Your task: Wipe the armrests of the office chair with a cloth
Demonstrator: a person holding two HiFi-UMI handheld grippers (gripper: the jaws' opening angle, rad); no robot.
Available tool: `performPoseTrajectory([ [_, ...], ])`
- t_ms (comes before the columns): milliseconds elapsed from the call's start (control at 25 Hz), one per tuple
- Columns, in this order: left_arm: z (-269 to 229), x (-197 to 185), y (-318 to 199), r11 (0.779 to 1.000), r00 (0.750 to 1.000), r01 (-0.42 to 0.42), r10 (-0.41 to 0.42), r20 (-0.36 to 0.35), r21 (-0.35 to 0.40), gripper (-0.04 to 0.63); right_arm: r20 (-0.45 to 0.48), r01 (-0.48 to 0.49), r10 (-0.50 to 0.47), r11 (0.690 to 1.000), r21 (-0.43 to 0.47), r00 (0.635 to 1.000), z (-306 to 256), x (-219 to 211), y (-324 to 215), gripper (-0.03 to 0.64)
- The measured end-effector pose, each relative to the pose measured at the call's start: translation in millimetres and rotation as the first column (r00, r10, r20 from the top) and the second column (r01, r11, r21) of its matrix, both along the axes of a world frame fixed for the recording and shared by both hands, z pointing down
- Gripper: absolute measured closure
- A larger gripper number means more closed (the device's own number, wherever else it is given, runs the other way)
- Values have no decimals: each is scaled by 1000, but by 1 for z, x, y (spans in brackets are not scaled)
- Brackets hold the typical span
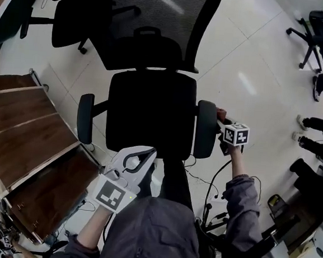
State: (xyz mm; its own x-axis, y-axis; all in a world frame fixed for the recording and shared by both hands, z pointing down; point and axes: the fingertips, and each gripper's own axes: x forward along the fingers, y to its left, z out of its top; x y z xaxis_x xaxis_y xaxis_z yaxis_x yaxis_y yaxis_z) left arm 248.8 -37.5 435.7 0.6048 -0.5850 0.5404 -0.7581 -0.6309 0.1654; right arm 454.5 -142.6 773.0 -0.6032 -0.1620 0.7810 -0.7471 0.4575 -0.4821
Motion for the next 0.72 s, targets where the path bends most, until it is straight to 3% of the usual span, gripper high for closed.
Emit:
performPoseTrajectory([
  [200, 35, -3, 4, 998, 999, 34, -35, -9, -58, 578, -30, -14, 12, 998, -66, 999, 56, -7, -4, 558],
  [360, 48, -2, 12, 996, 1000, 27, -28, -8, -86, 578, -27, -14, 12, 997, -81, 1000, 69, -15, -11, 558],
  [520, 45, -5, 11, 996, 999, 38, -39, -19, -80, 578, 46, -6, 10, 997, -77, 999, 46, -15, -11, 558],
  [720, 35, -6, 5, 998, 999, 29, -31, -27, -46, 578, 153, -5, 3, 1000, 9, 988, -25, -10, -10, 561],
])
